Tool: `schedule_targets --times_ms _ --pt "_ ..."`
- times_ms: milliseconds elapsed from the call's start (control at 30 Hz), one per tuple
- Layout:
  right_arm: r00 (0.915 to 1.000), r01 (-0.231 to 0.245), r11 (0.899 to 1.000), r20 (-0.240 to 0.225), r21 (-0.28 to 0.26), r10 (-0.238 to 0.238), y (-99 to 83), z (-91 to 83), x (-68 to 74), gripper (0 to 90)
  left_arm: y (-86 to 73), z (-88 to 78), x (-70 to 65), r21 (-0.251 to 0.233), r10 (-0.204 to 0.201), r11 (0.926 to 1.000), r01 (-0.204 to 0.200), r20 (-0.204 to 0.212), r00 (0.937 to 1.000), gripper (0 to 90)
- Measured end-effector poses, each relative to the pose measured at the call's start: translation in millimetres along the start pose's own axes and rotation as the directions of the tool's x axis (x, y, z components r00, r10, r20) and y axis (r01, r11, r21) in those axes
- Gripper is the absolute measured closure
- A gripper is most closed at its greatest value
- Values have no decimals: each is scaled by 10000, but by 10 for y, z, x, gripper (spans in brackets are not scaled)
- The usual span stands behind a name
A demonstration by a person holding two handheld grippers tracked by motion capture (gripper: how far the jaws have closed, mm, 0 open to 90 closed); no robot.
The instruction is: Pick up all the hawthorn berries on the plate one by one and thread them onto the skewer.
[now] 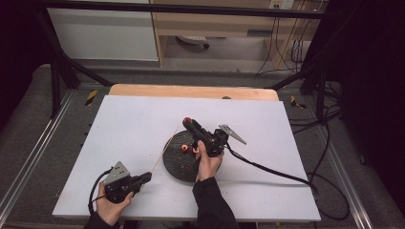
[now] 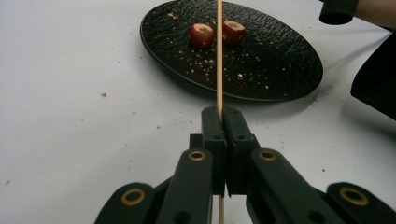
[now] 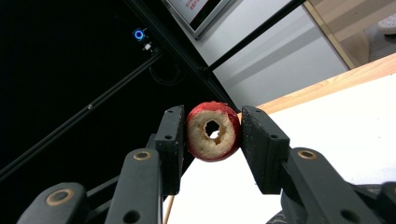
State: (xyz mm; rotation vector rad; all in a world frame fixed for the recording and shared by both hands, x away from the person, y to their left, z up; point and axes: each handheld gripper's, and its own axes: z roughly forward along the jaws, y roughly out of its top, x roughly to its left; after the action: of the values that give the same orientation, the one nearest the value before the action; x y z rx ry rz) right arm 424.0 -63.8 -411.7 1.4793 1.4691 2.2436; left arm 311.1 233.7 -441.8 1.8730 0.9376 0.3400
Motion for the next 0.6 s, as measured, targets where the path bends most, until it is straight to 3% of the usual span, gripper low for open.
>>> schedule_targets --times_ms 600 --pt "9998 145 9998 -138 -140 -147 -47 -5 -6 613 6 80 -77 101 135 9999 -137 224 9997 882"
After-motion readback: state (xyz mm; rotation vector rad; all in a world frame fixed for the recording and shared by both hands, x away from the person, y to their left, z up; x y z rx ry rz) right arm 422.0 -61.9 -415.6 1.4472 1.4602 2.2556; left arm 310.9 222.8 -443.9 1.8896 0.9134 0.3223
